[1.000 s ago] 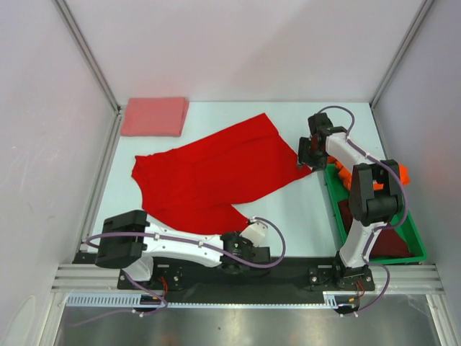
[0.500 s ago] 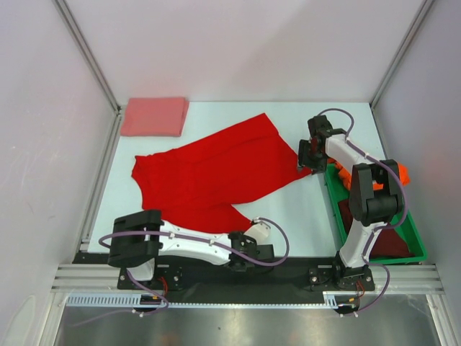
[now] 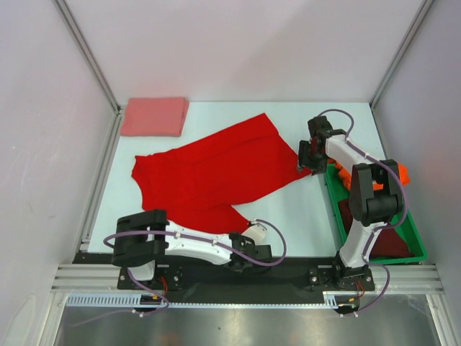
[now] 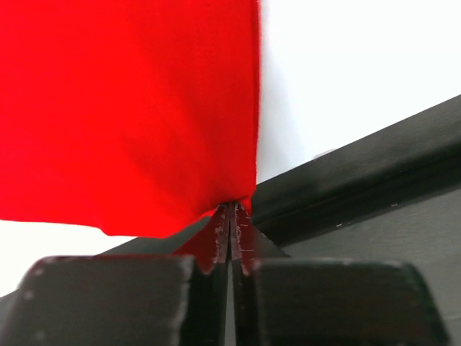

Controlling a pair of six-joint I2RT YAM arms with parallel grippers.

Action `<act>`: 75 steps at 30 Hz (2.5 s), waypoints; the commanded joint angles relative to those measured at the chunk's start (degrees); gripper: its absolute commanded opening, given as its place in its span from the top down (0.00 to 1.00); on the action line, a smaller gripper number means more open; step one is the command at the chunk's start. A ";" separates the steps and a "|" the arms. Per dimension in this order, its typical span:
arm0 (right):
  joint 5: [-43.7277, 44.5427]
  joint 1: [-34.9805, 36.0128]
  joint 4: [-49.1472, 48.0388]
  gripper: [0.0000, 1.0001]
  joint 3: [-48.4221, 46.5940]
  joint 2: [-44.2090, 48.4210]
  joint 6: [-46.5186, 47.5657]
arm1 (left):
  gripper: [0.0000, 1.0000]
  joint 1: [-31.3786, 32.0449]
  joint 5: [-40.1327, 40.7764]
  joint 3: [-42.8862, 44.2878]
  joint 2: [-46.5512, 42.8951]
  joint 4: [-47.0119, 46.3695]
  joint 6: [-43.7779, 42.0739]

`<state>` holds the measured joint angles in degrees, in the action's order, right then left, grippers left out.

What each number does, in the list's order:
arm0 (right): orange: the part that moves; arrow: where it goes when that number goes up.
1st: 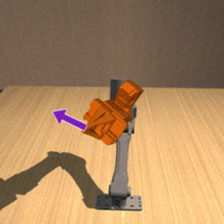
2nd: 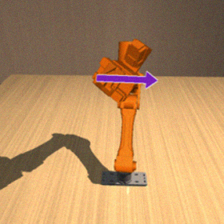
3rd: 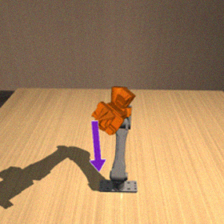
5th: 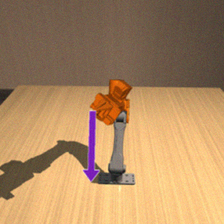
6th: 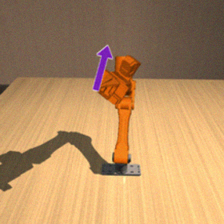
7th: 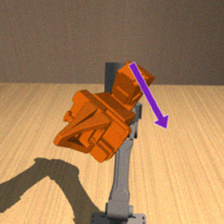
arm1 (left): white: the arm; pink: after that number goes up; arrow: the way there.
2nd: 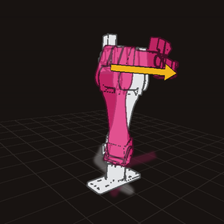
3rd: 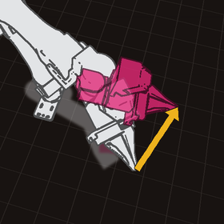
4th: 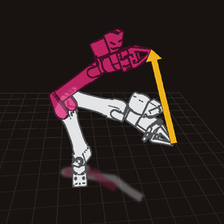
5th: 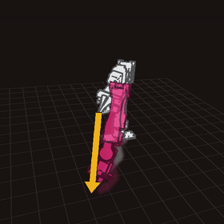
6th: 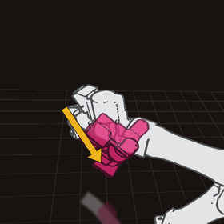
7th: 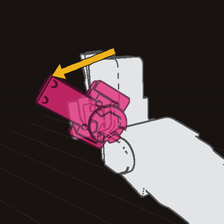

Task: Fold and stack the t-shirts
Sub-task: Fold the tshirt

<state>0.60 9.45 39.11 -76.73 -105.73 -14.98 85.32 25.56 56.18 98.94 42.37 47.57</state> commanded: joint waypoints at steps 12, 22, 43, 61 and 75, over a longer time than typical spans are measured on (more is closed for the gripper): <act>-0.07 -1.72 -0.79 0.42 -0.88 0.97 -1.19 | 1.00 -0.68 9.07 2.18 -7.97 7.38 1.12; -0.07 -1.63 -0.71 0.42 -0.26 1.67 -0.49 | 0.85 -2.96 6.52 1.57 -5.24 2.64 -2.92; -1.04 -0.75 -0.88 0.42 1.14 4.22 -0.40 | 0.87 -21.86 -0.09 -0.20 -2.51 -12.06 -16.29; -1.48 0.39 -2.11 0.42 3.43 5.10 -0.57 | 0.73 -4.73 -7.01 0.42 -10.08 -2.97 -5.12; -1.22 0.65 -2.11 0.42 4.22 6.42 -0.31 | 0.62 -4.28 -6.84 -3.10 -3.57 -7.83 -4.77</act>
<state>-0.91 9.80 37.65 -72.12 -102.17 -15.79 80.88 19.27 54.43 95.42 35.99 41.17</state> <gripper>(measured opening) 0.584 0.383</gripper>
